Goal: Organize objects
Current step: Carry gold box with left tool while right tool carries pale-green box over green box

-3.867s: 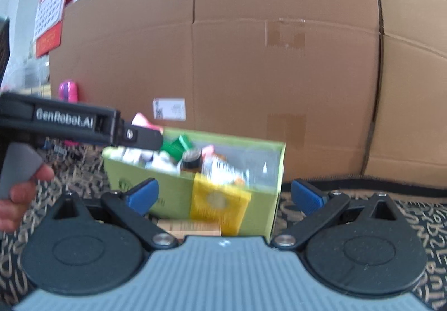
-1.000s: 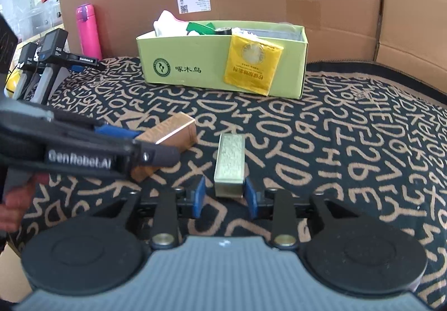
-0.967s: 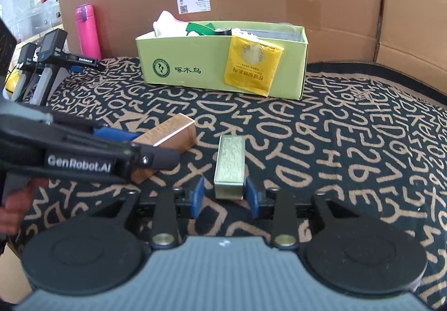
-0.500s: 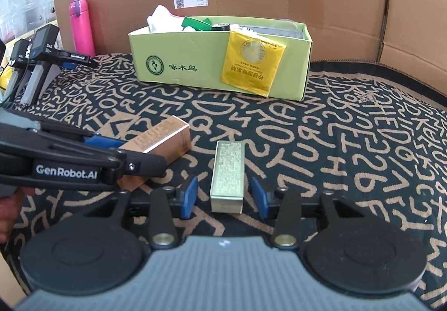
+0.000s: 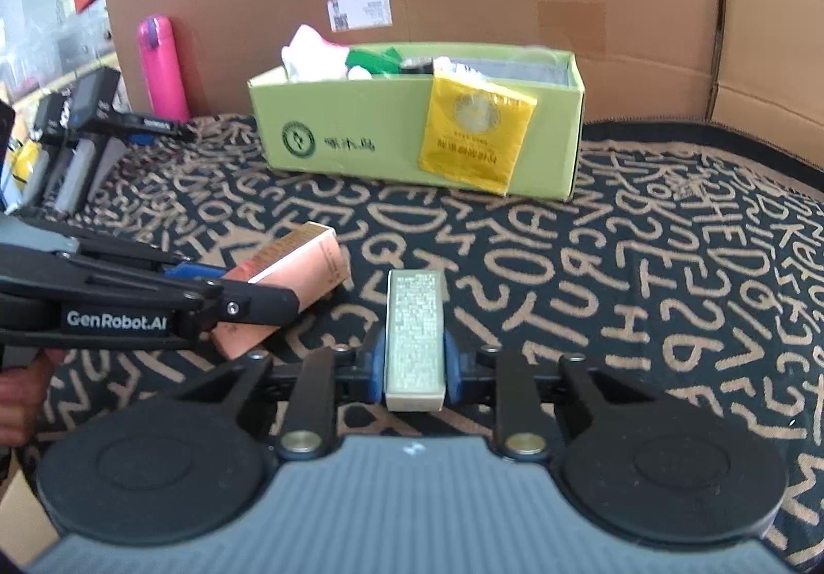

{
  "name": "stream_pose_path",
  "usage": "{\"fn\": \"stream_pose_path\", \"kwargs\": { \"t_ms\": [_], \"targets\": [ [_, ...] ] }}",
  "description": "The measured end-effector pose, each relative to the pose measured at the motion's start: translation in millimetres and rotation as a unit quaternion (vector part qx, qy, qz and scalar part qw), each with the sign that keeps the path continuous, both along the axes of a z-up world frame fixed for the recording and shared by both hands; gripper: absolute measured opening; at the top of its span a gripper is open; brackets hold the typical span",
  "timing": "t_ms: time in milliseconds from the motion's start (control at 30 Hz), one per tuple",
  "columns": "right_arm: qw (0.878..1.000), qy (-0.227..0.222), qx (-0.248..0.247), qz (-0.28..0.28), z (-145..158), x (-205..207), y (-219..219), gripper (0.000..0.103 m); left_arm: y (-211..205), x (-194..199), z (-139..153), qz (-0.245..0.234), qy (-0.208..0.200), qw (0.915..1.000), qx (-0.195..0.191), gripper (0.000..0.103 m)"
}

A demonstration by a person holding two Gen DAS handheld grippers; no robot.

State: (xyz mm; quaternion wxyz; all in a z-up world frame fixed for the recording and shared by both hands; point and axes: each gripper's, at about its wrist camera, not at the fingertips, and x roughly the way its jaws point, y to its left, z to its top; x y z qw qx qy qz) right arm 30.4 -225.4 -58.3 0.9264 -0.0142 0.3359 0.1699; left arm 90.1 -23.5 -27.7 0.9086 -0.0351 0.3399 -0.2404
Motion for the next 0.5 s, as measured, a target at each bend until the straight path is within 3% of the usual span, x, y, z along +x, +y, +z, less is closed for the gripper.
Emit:
{"fn": "stream_pose_path", "kwargs": {
  "t_ms": [500],
  "targets": [
    [0.994, -0.105, 0.023, 0.014, 76.6, 35.8, -9.3, 0.023, -0.1, 29.9, 91.2, 0.010, -0.125, 0.9915, -0.035, 0.025]
  ]
}}
